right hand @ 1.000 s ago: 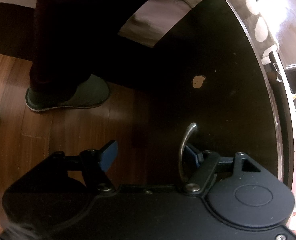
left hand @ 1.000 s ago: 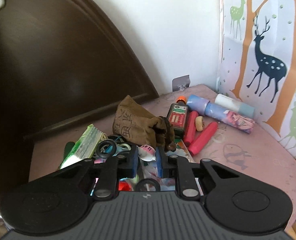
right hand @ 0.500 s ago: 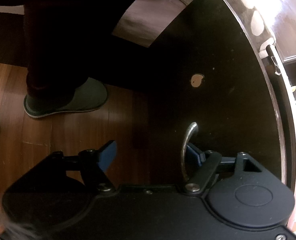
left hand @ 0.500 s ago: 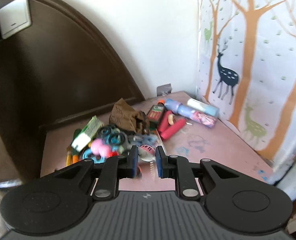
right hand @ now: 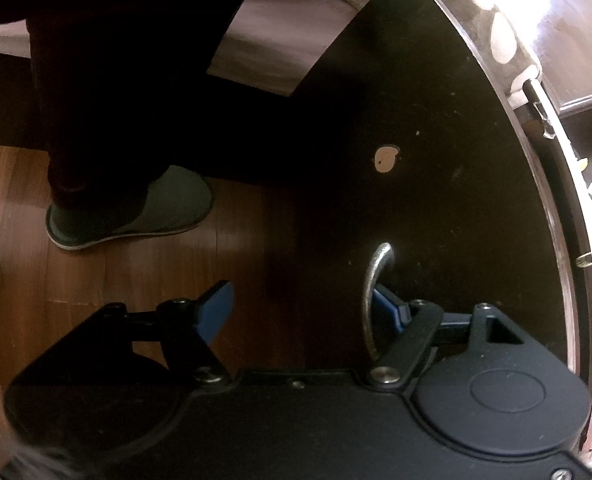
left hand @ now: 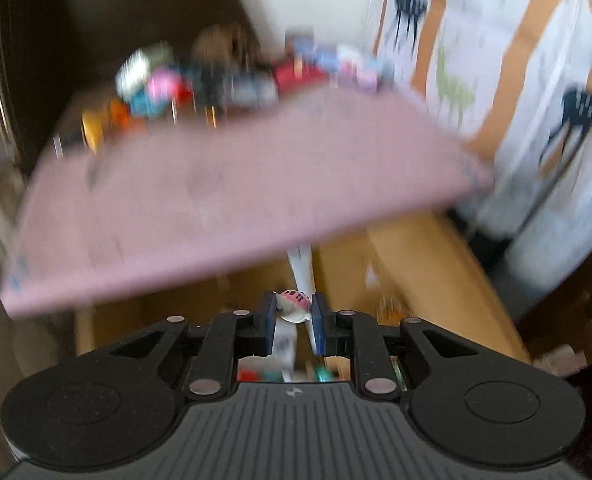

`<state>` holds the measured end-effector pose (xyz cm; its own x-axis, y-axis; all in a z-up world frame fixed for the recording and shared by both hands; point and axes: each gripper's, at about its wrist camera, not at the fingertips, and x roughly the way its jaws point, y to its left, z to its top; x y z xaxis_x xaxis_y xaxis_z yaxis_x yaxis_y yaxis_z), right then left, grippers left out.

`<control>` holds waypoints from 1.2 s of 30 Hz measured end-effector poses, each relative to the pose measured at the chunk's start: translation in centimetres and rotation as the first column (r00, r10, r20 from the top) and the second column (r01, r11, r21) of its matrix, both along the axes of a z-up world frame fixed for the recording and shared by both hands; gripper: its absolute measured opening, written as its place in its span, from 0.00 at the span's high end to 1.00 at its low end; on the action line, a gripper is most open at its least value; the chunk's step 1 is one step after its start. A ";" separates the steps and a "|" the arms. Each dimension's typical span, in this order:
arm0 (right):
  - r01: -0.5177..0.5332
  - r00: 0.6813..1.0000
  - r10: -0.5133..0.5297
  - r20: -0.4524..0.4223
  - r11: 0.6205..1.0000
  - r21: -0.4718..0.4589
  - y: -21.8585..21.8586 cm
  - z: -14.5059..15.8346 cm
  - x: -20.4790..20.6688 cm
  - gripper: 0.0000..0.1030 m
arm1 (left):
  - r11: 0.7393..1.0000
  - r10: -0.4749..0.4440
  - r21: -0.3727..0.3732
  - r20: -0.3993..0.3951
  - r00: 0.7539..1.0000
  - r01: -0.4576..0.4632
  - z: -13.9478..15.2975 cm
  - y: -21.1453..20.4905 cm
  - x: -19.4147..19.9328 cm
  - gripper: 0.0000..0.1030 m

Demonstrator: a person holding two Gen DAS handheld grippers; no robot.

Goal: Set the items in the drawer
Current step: 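Carry the white-pink toy into the drawer and open the left tool, then move the left tool to the small beige round piece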

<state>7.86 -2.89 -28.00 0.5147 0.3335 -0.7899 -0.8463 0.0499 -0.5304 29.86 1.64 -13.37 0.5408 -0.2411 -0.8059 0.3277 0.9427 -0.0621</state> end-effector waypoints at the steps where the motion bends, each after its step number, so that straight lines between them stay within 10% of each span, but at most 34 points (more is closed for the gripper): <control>1: 0.001 1.000 -0.001 -0.001 1.000 0.001 0.0 0.0 0.0 0.27 | 1.000 -0.003 -0.001 -0.020 1.000 0.003 -0.9 -0.1 -0.4 0.83; 12: -0.009 1.000 0.009 0.004 1.000 0.010 0.0 -0.5 0.1 0.27 | 0.999 -0.034 0.003 -0.129 0.991 0.034 -6.0 -2.3 -1.4 0.83; 16: -0.023 1.000 0.023 0.007 1.000 0.007 -0.1 -0.6 0.1 0.27 | 1.000 -0.014 0.024 -0.107 0.994 0.017 -6.1 -2.7 -1.1 0.42; 25: 0.002 1.000 -0.002 -0.001 1.000 0.026 -0.2 -0.2 0.1 0.28 | 0.998 0.055 -0.043 0.003 0.998 -0.055 -1.8 -2.0 -1.1 0.40; 36: 0.150 0.988 -0.138 -0.073 0.970 0.192 -1.0 1.3 1.6 0.55 | 0.999 -0.002 -0.047 0.257 0.966 0.015 5.8 -5.6 5.8 0.41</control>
